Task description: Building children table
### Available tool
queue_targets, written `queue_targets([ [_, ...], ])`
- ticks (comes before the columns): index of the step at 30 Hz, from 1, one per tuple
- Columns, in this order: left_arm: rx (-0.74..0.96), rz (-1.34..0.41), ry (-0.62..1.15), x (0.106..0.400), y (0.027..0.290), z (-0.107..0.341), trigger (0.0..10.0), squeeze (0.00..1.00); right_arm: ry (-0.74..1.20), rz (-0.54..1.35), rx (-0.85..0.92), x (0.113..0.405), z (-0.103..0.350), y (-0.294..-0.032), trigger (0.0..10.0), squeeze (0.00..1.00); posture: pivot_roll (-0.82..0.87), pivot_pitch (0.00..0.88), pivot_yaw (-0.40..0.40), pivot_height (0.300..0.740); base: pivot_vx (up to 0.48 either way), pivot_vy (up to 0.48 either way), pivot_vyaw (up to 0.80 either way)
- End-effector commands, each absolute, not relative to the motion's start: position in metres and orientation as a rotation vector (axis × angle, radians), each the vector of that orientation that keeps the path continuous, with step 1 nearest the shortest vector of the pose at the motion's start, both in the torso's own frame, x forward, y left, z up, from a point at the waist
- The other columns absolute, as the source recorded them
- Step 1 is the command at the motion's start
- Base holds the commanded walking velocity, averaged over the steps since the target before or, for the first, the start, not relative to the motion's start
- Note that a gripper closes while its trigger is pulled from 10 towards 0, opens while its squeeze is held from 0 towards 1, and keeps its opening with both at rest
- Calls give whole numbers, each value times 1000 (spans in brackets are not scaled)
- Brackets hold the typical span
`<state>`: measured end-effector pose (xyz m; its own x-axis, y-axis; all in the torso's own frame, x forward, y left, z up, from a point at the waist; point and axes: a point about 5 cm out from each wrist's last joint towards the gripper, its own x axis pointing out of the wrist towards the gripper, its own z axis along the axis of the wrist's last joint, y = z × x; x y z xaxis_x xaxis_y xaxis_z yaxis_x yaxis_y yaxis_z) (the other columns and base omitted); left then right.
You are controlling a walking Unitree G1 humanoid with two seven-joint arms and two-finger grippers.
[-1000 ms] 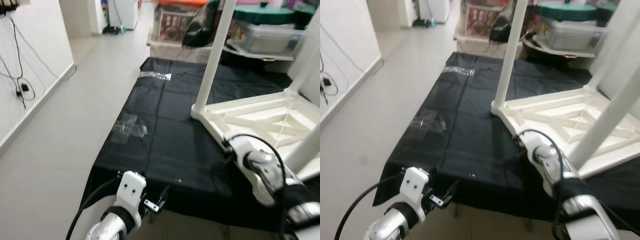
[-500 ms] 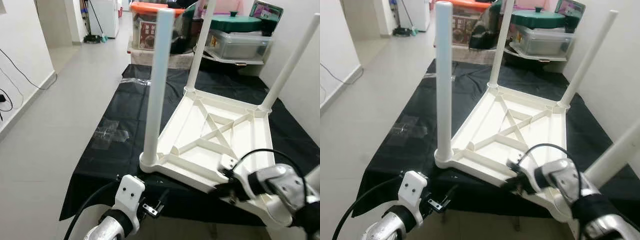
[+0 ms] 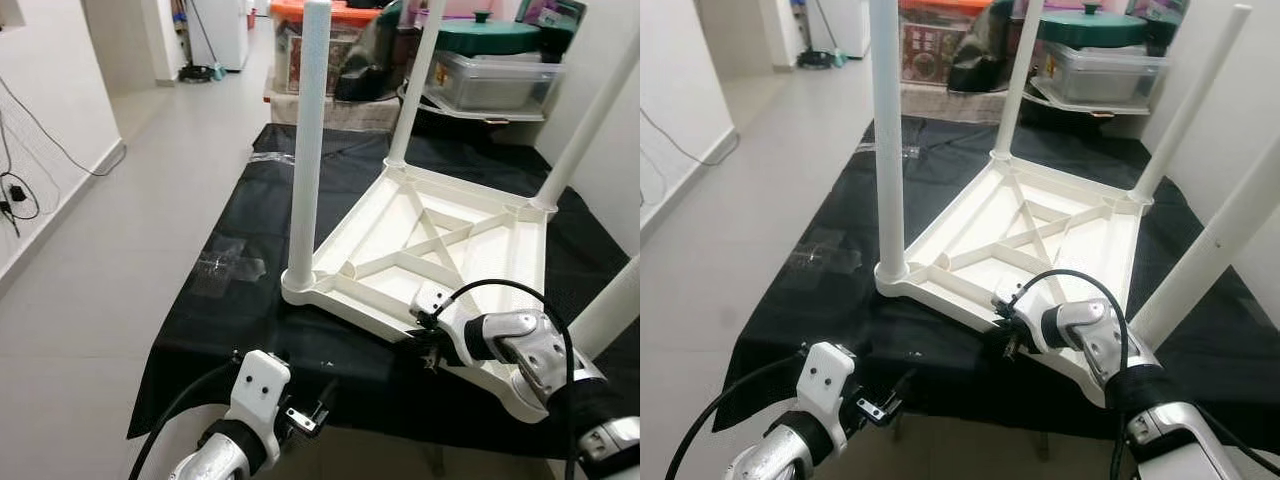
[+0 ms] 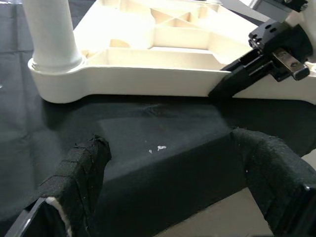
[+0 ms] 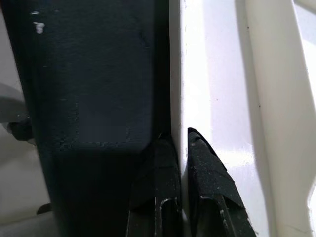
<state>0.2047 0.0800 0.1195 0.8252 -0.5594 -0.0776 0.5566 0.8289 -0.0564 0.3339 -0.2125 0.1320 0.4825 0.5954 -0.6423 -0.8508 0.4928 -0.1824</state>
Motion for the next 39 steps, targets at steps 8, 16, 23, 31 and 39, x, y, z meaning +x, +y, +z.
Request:
queue_targets([
  [8, -36, -600, 96, 206, 80, 118, 10000, 0, 341, 1223, -632, 340, 161, -176, 0, 0, 106, 47, -56, 740, 0, 0, 0],
  [16, -32, -600, 93, 206, 80, 118, 10000, 0, 236, 1267, -705, 351, 170, -141, 0, 0, 110, 50, -63, 740, 0, 0, 0],
  [23, -34, -599, 92, 207, 79, 118, 10000, 0, 172, 1310, -711, 356, 176, -114, 0, 0, 109, 52, -71, 740, 0, 0, 0],
  [31, -37, -594, 88, 206, 77, 119, 10000, 0, 129, 1396, -743, 355, 176, -85, 0, 0, 115, 56, -84, 740, 0, 0, 0],
  [39, -44, -592, 88, 206, 77, 118, 10000, 0, 125, 1466, -788, 349, 168, -76, 0, 0, 109, 58, -88, 740, 0, 0, 0],
])
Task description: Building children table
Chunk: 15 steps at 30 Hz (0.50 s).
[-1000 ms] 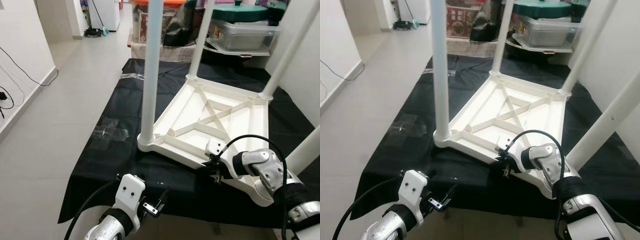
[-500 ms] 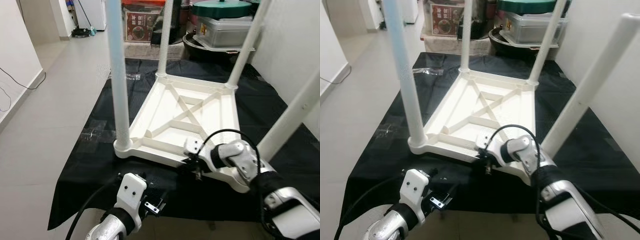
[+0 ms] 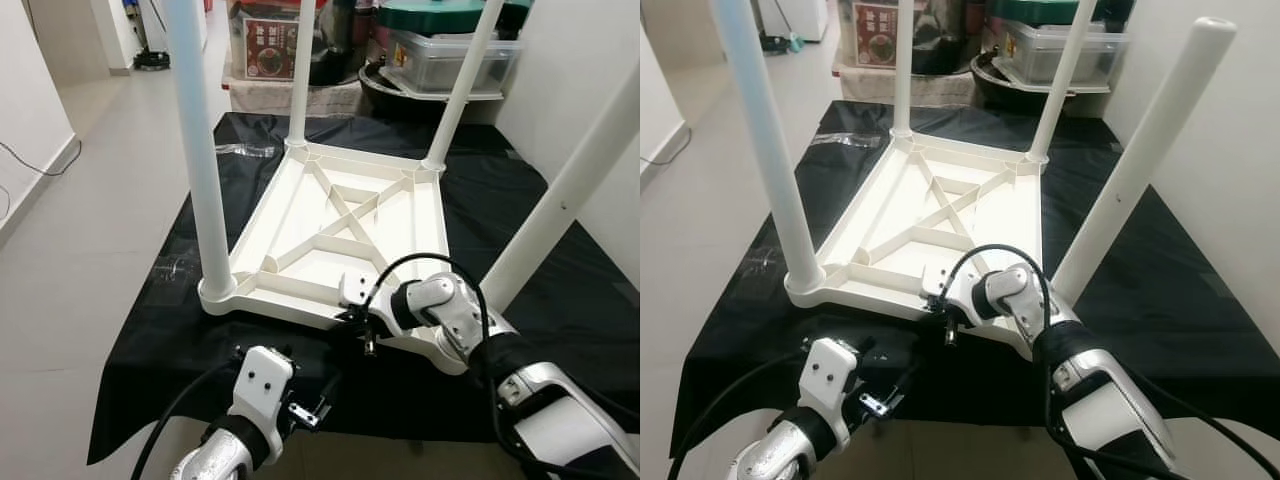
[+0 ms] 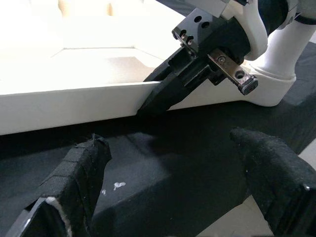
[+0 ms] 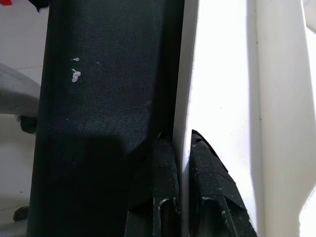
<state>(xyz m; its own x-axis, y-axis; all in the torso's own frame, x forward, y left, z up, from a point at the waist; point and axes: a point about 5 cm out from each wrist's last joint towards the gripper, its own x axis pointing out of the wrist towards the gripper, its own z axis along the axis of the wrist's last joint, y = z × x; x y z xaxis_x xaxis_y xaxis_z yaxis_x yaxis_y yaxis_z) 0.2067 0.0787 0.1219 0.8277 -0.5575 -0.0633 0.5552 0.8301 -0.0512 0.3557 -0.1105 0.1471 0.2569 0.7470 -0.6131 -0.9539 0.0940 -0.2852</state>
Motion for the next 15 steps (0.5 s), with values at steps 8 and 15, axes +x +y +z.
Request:
queue_targets([
  [8, -44, -589, 89, 205, 78, 118, 10000, 0, 288, 1503, -826, 347, 160, -116, 0, 0, 109, 51, -89, 740, 0, 0, 0],
  [15, -39, -598, 93, 205, 79, 117, 10000, 0, 288, 1475, -822, 348, 165, -140, 0, 0, 107, 43, -75, 740, 0, 0, 0],
])
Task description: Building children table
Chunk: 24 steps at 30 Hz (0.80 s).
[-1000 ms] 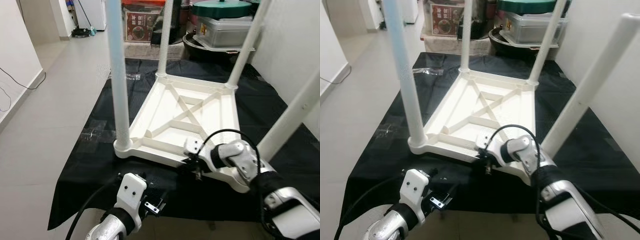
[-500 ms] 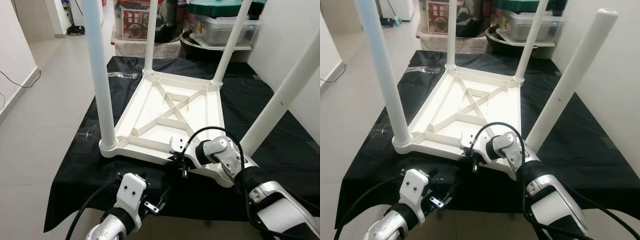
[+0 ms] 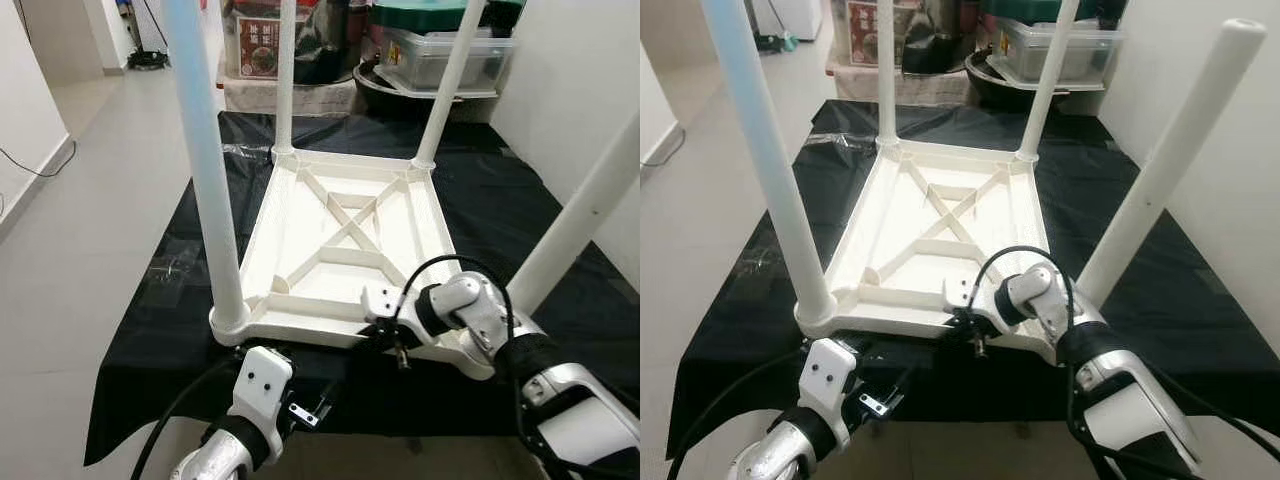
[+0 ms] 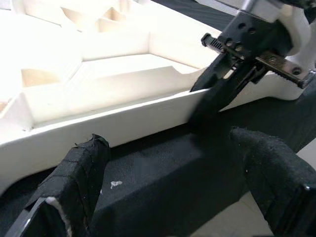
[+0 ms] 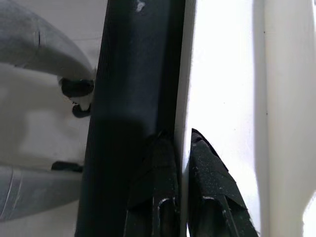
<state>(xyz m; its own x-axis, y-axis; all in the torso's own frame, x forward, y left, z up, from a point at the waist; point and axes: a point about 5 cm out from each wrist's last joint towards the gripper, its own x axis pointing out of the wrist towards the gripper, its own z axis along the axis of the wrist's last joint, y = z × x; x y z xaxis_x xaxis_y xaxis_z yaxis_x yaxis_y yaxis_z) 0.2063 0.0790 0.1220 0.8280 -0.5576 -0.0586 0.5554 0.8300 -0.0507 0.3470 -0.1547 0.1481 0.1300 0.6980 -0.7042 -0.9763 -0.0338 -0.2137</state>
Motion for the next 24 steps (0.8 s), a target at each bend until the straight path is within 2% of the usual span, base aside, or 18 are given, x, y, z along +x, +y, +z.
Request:
queue_targets([
  [1, -39, -598, 93, 205, 79, 117, 10000, 0, 288, 1475, -822, 348, 165, -140, 0, 0, 107, 43, -75, 740, 0, 0, 0],
  [7, -37, -601, 95, 205, 79, 116, 10000, 0, 204, 1527, -829, 345, 166, -115, 0, 0, 113, 40, -76, 740, 0, 0, 0],
  [9, -35, -599, 95, 205, 78, 116, 10000, 0, 131, 1559, -807, 344, 168, -88, 0, 0, 119, 36, -81, 740, 0, 0, 0],
  [18, -40, -597, 93, 205, 77, 116, 10000, 0, 72, 1546, -810, 344, 168, -60, 118, 0, 113, 35, -90, 740, 0, 0, 0],
  [19, -41, -597, 92, 205, 77, 116, 10000, 0, 98, 1518, -813, 346, 166, -58, 10000, 0, 114, 36, -93, 740, 0, 0, 0],
  [24, -43, -595, 89, 205, 76, 117, 10000, 0, 209, 1411, -822, 354, 160, -58, 10000, 0, 114, 38, -94, 740, 0, 0, 0],
])
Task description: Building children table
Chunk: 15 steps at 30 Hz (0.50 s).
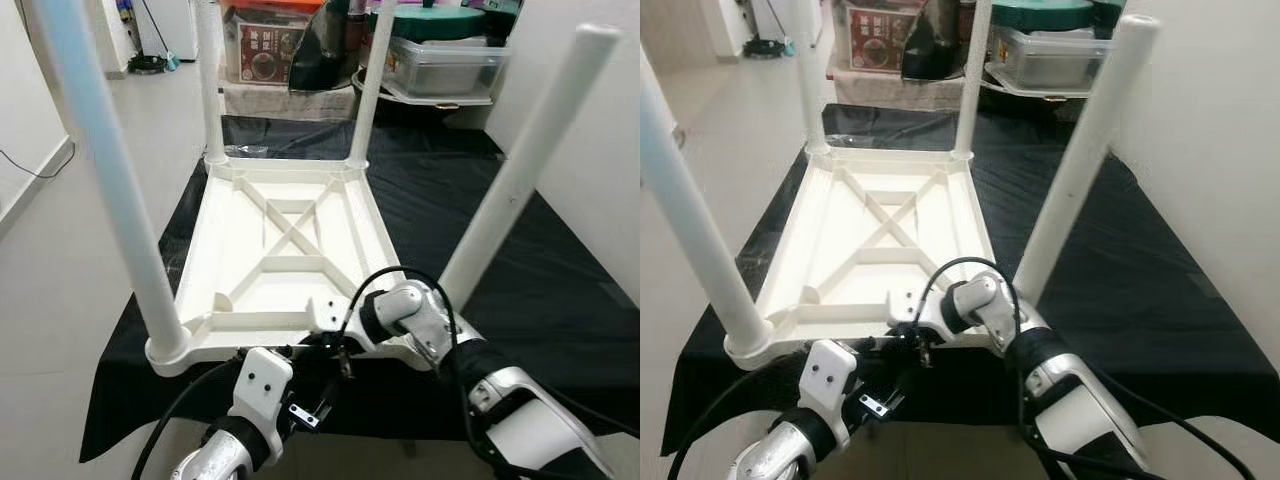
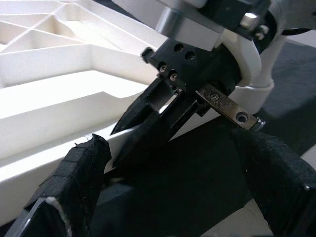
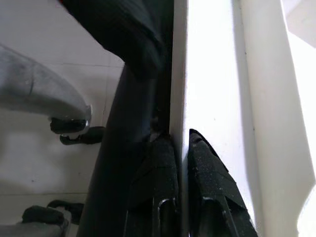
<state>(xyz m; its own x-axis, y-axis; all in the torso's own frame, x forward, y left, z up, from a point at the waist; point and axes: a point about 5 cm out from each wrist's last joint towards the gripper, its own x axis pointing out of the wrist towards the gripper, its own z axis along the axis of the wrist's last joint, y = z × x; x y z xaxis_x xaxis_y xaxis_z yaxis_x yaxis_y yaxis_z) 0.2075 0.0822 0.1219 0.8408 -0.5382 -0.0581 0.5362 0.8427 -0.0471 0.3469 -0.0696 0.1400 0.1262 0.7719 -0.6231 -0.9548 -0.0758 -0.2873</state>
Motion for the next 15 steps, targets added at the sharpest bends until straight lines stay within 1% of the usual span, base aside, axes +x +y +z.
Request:
queue_targets([
  [1, -44, -594, 88, 205, 76, 117, 10000, 0, 221, 1386, -824, 356, 160, -58, 10000, 0, 114, 38, -94, 740, 0, 0, 0],
  [4, -44, -594, 88, 205, 76, 117, 10000, 0, 241, 1350, -824, 359, 159, -59, 10000, 0, 114, 38, -94, 740, 0, 0, 0],
  [6, -44, -595, 86, 206, 76, 117, 10000, 0, 291, 1267, -832, 366, 159, -64, 10000, 0, 109, 38, -90, 740, 0, 0, 0],
  [9, -43, -595, 86, 206, 76, 118, 10000, 0, 290, 1261, -835, 367, 159, -65, 10000, 0, 111, 37, -92, 740, 0, 0, 0],
  [10, -43, -594, 86, 206, 76, 118, 10000, 0, 282, 1272, -838, 366, 159, -65, 10000, 906, 111, 37, -92, 740, 0, 0, 0],
  [11, -43, -594, 86, 206, 76, 118, 10000, 0, 282, 1272, -838, 366, 159, -65, 10000, 906, 111, 37, -92, 740, 0, 0, 0],
  [12, -42, -594, 86, 207, 77, 117, 10000, 0, 279, 1287, -811, 365, 160, -63, 10000, 1000, 110, 39, -90, 740, 0, 0, 0],
  [15, -41, -593, 86, 207, 77, 117, 10000, 0, 286, 1301, -805, 363, 159, -62, 10000, 1000, 110, 39, -90, 740, 0, 0, 0],
])
